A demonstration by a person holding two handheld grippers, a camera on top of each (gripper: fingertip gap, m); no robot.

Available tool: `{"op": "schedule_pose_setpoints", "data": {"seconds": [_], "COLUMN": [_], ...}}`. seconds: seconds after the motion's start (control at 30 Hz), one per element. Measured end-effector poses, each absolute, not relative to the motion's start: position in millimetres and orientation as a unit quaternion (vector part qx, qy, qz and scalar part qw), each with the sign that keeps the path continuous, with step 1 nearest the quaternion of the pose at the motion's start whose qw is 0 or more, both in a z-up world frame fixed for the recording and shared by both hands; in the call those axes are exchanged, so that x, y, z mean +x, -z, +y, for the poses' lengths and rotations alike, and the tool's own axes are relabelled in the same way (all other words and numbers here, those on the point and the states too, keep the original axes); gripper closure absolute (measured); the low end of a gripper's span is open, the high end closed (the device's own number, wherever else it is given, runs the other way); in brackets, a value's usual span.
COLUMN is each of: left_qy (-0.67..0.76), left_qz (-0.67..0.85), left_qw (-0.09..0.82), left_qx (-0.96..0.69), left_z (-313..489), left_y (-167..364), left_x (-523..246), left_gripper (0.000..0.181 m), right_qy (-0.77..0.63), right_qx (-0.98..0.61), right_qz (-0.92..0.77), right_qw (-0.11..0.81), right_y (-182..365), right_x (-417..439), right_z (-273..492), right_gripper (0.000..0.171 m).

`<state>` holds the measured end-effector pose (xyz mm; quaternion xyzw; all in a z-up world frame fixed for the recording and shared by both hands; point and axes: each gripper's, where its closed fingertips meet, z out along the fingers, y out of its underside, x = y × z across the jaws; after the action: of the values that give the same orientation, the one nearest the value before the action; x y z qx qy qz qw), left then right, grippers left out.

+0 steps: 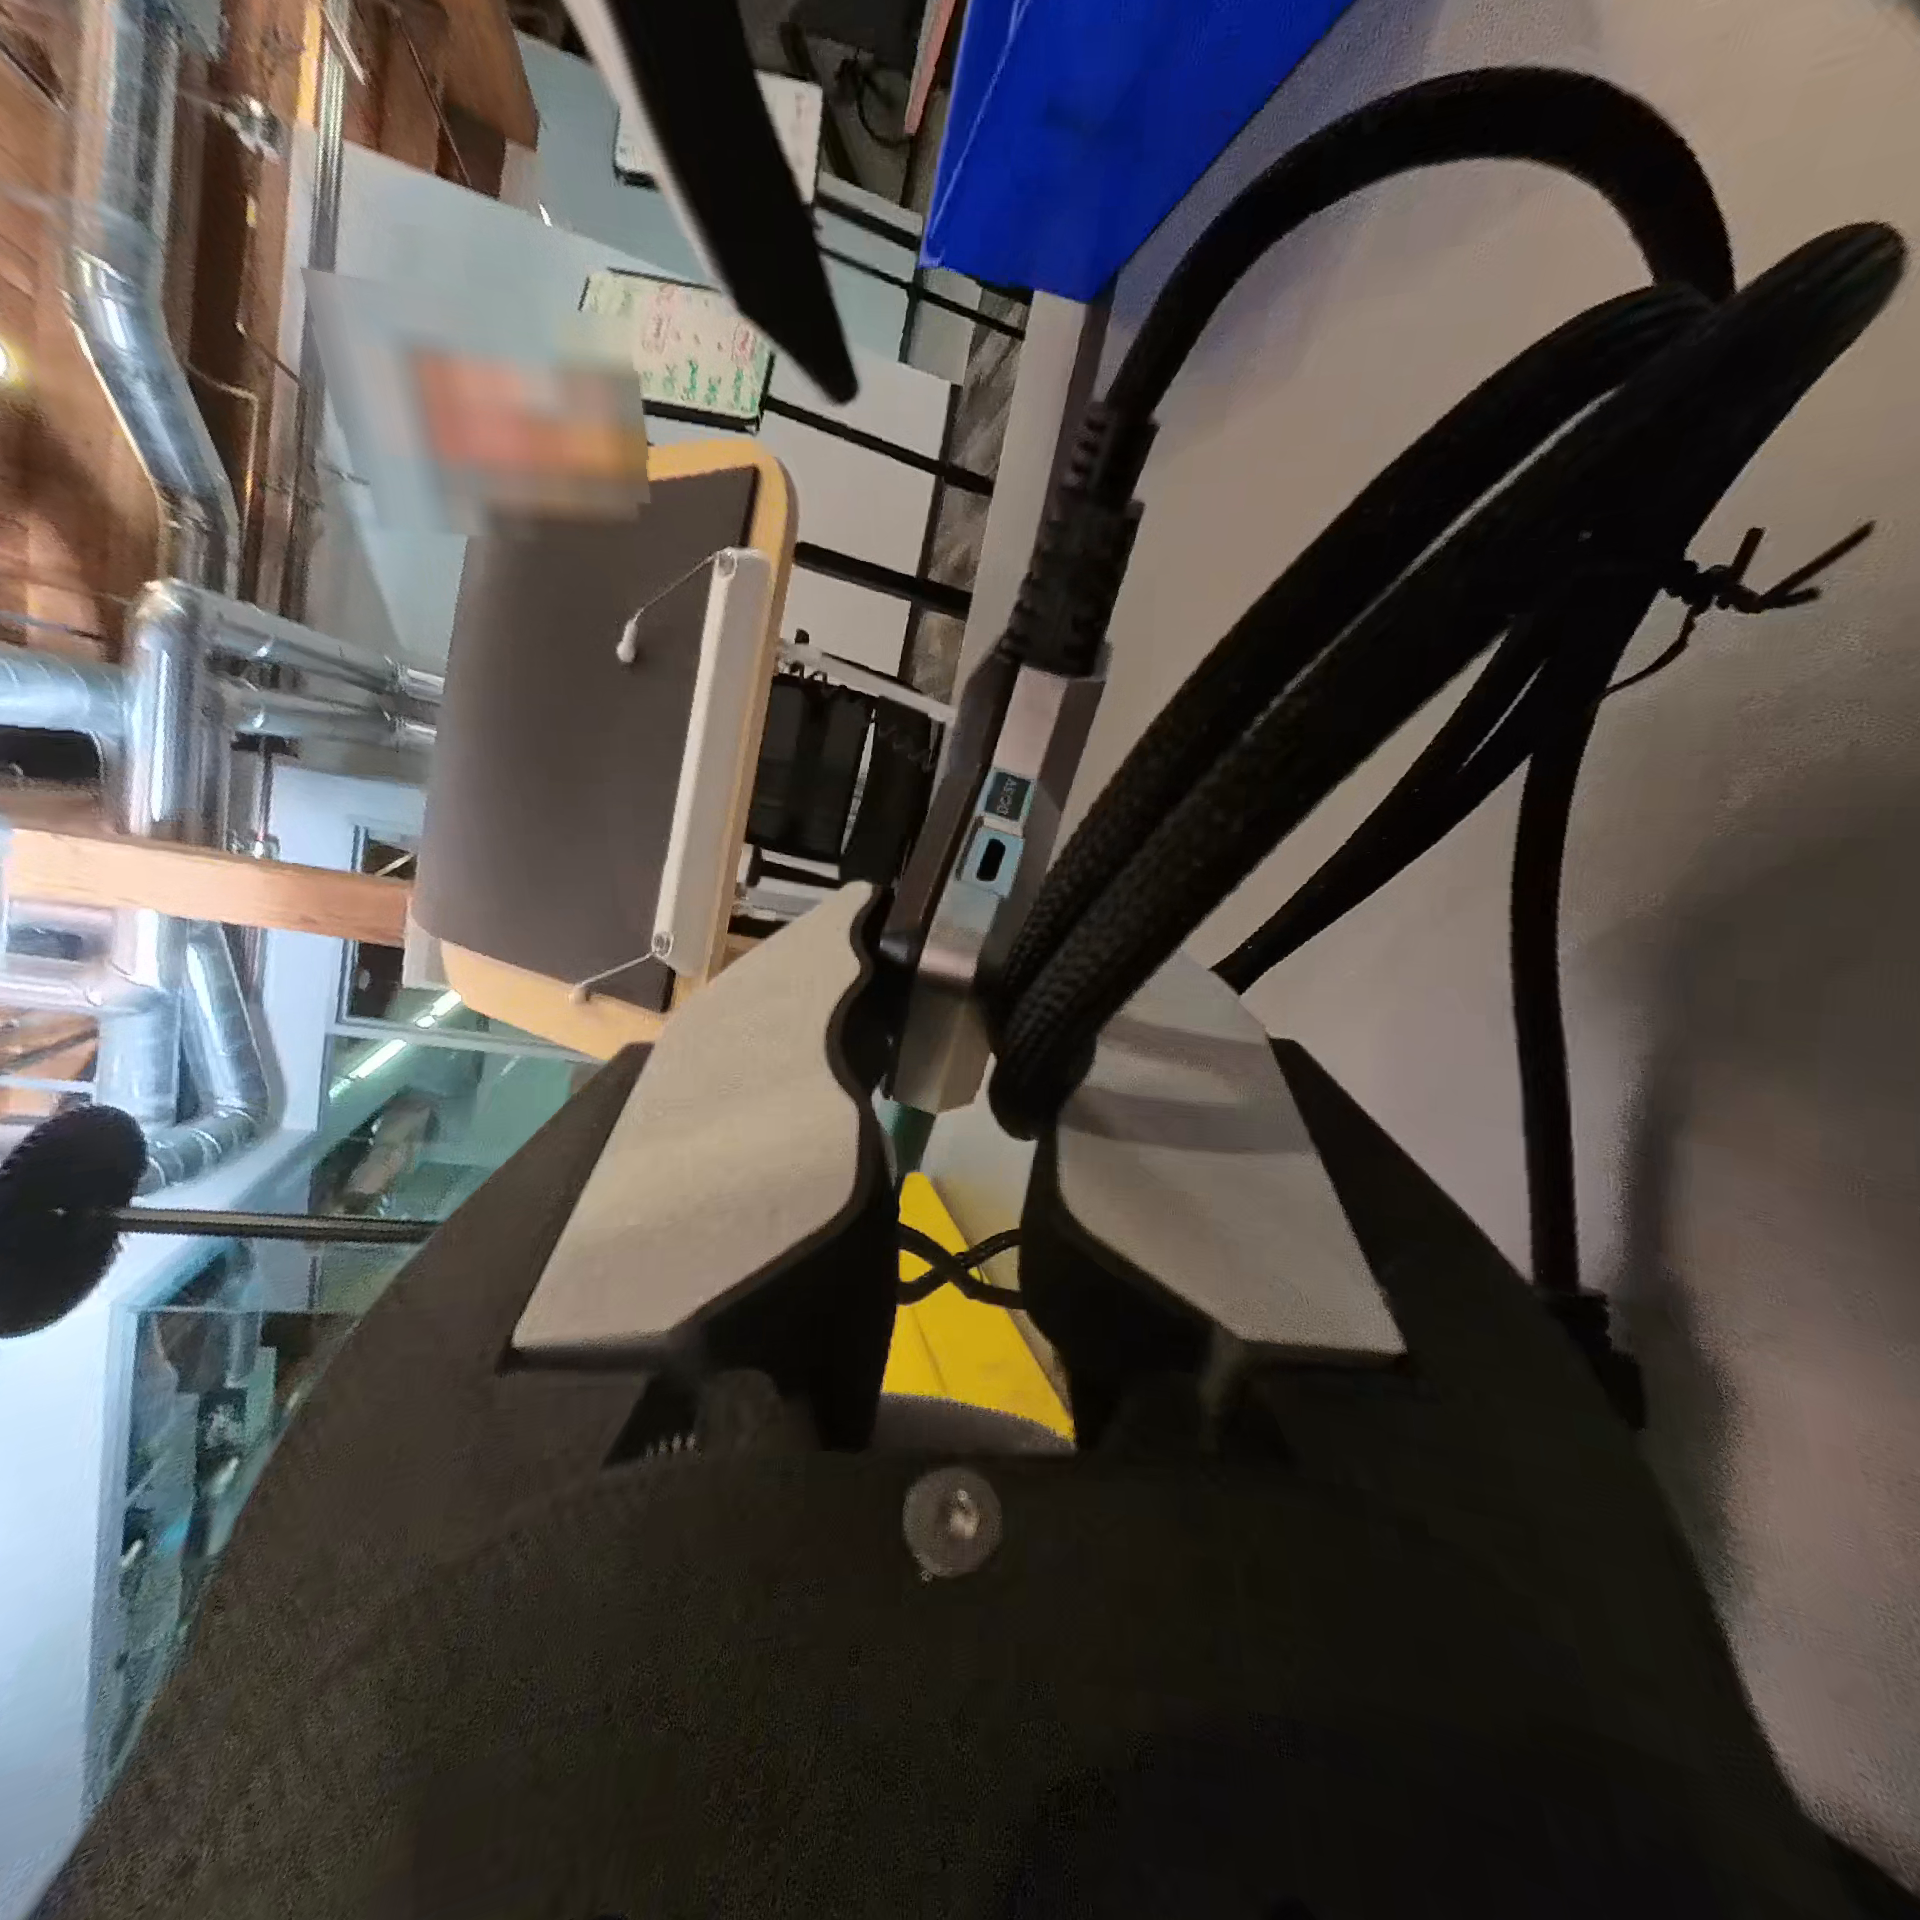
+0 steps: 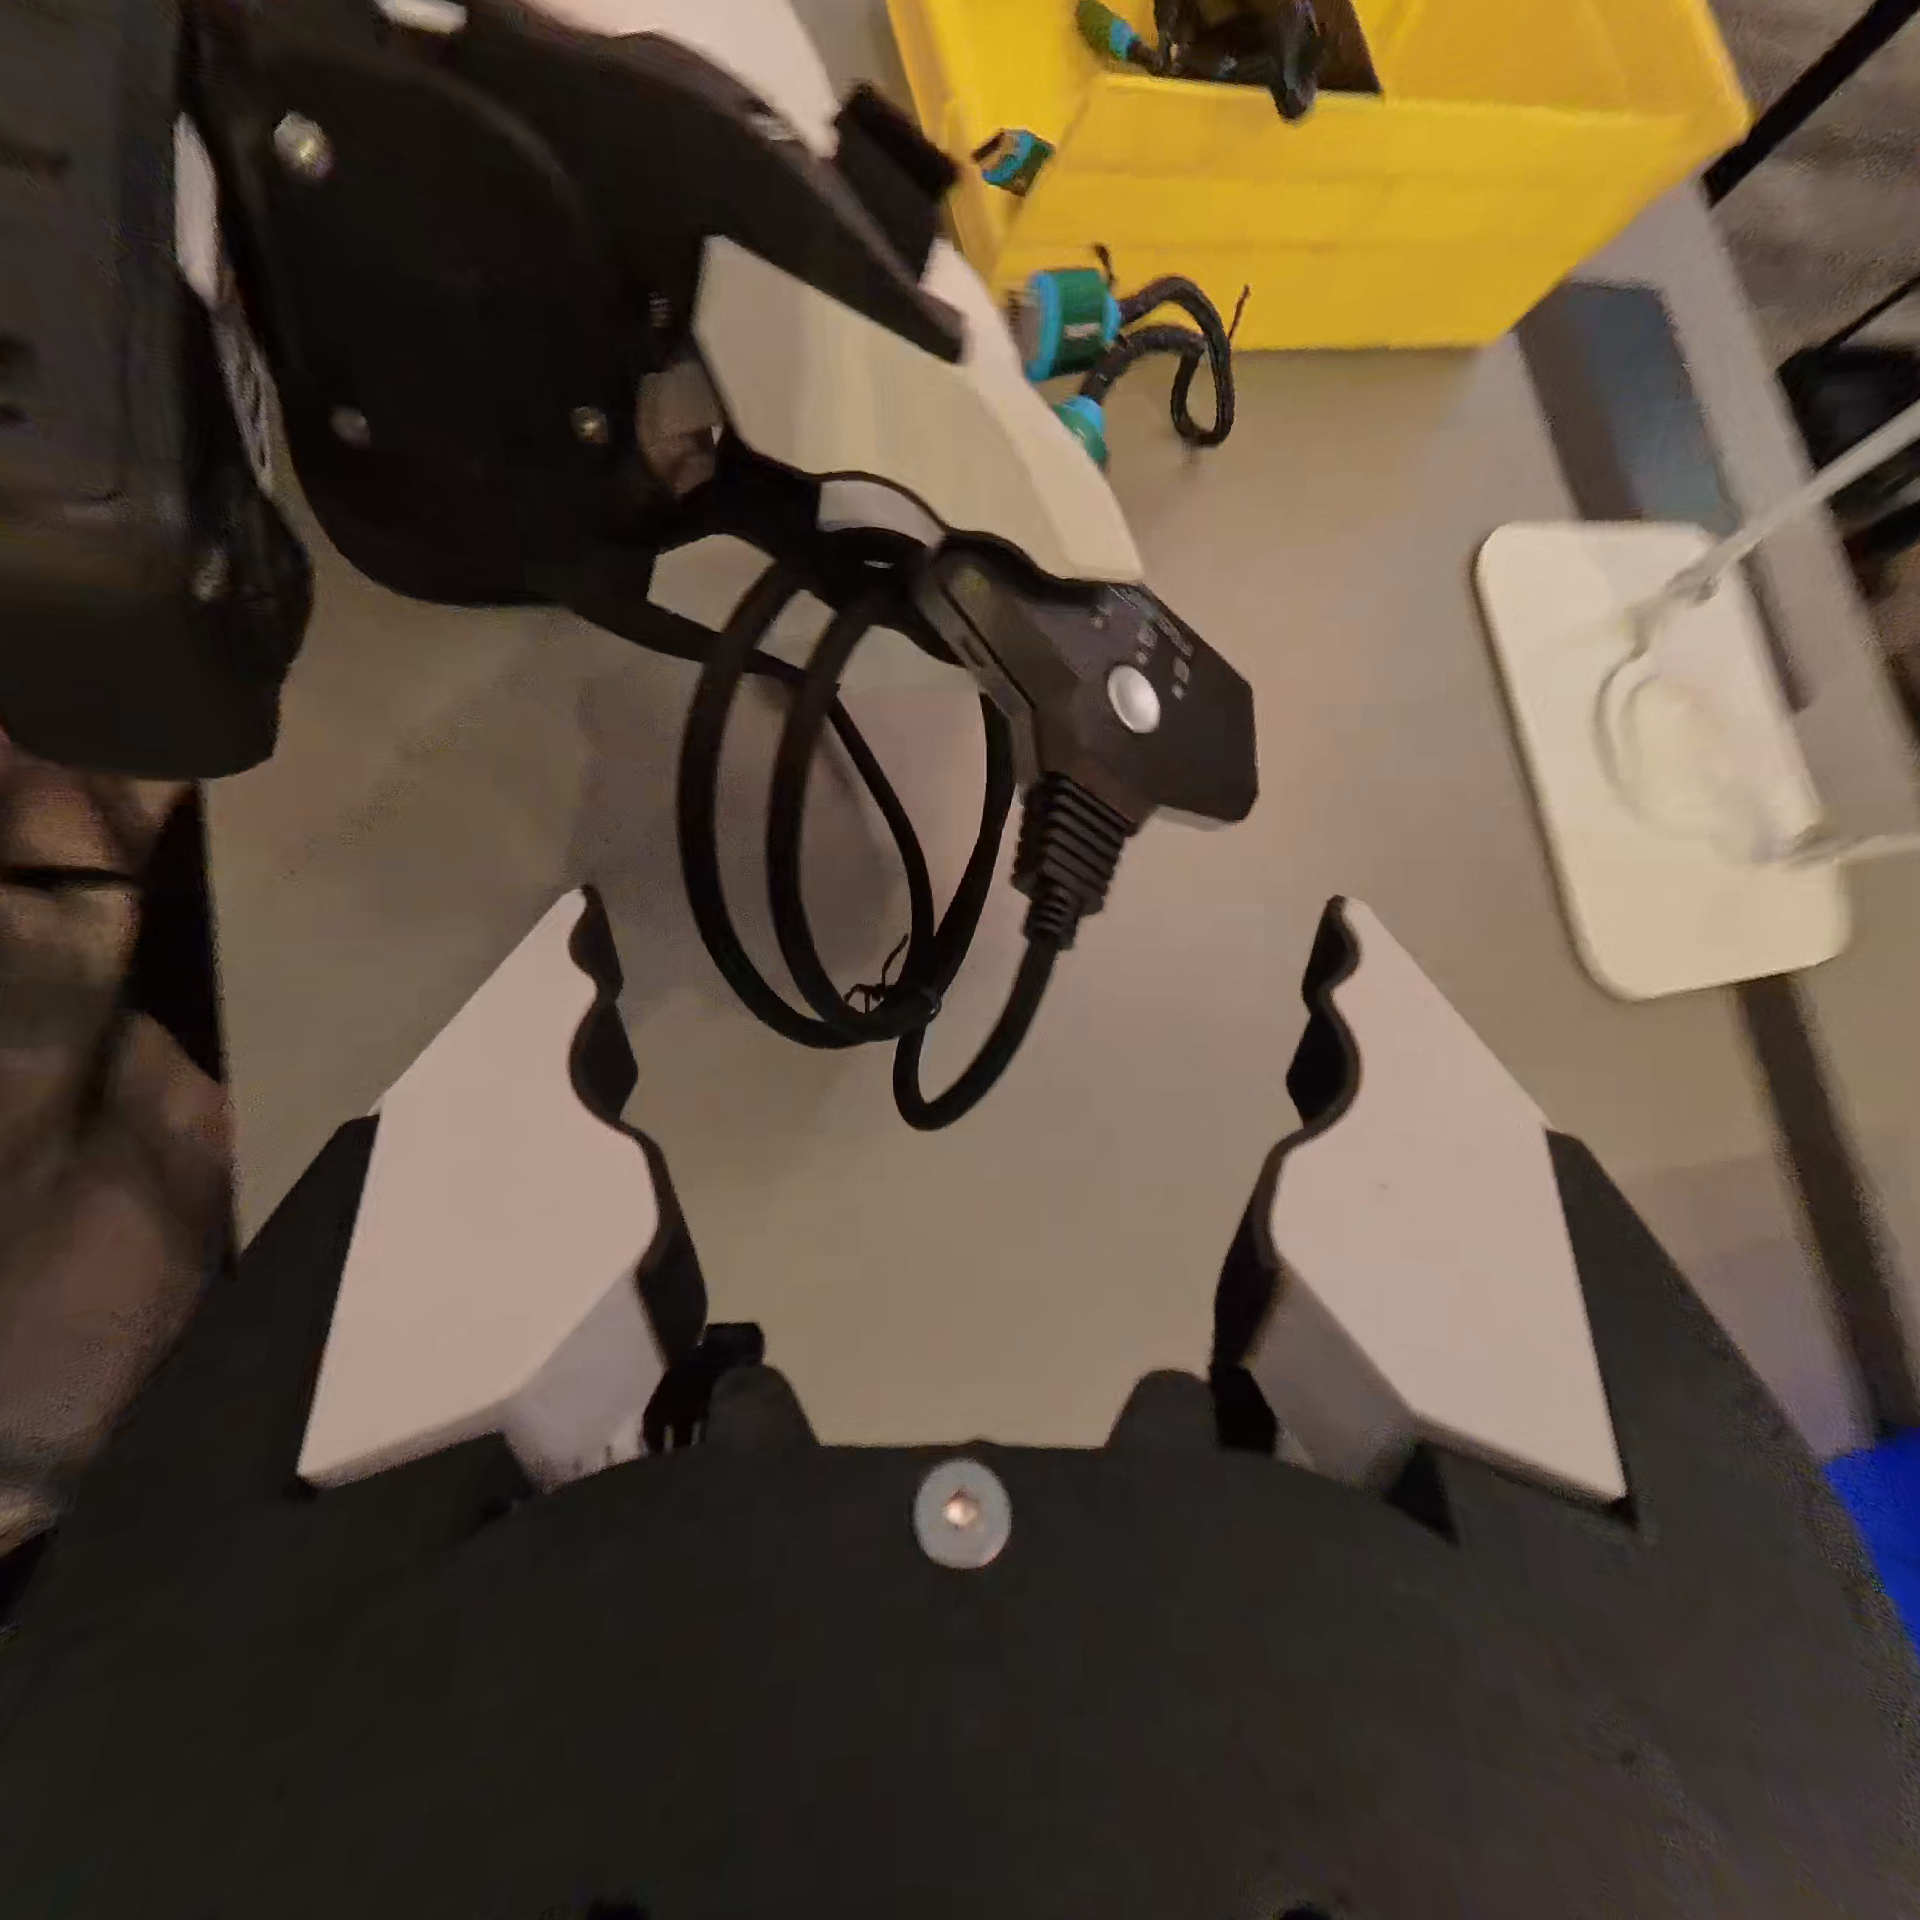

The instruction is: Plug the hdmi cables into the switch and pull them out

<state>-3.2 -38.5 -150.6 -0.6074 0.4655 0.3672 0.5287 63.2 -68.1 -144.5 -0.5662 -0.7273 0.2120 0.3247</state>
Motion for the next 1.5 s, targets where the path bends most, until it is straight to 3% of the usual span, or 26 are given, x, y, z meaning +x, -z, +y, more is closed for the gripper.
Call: {"op": "schedule_pose_setpoints", "data": {"seconds": [0.07,0.17,0.2,0.4,0.6,0.8,1.13,1.37,1.5], "left_qy": [-0.349,-0.318,-0.307,-0.311,-0.315,-0.332,-0.302,-0.252,-0.18], "left_qz": [0.455,0.444,0.446,0.453,0.457,0.436,0.425,0.423,0.482], "left_qw": [0.525,0.529,0.529,0.519,0.522,0.55,0.594,0.65,0.62], "left_qx": [-0.629,-0.649,-0.654,-0.655,-0.647,-0.63,-0.612,-0.579,-0.593], "left_z": [-38.2,-41.8,-44.0,-51.2,-49.9,-50.0,-62.0,-84.4,-98.8], "left_y": [148.5,143.0,141.8,141.2,134.1,110.0,81.0,46.2,66.9], "left_x": [-5.5,-2.4,-0.2,2.9,5.5,6.0,18.0,33.0,57.2], "left_gripper": [0.156,0.156,0.157,0.16,0.158,0.137,0.121,0.136,0.145], "right_qy": [-0.162,-0.071,-0.04,0.001,-0.025,-0.123,-0.178,-0.177,-0.189], "right_qx": [-0.536,-0.518,-0.51,-0.511,-0.513,-0.55,-0.584,-0.61,-0.628], "right_qz": [-0.759,-0.778,-0.783,-0.728,-0.719,-0.686,-0.638,-0.606,-0.57], "right_qw": [0.332,0.348,0.353,0.457,0.468,0.46,0.469,0.479,0.495], "right_y": [149.8,168.4,174.8,154.6,148.2,139.3,126.3,123.1,112.8], "right_x": [53.0,33.3,29.1,13.9,16.2,16.6,33.5,53.4,70.1], "right_z": [-77.8,-70.6,-65.8,-34.9,-32.7,-35.8,-16.5,7.0,23.8], "right_gripper": [0.036,0.044,0.052,0.141,0.143,0.148,0.149,0.149,0.149]}}
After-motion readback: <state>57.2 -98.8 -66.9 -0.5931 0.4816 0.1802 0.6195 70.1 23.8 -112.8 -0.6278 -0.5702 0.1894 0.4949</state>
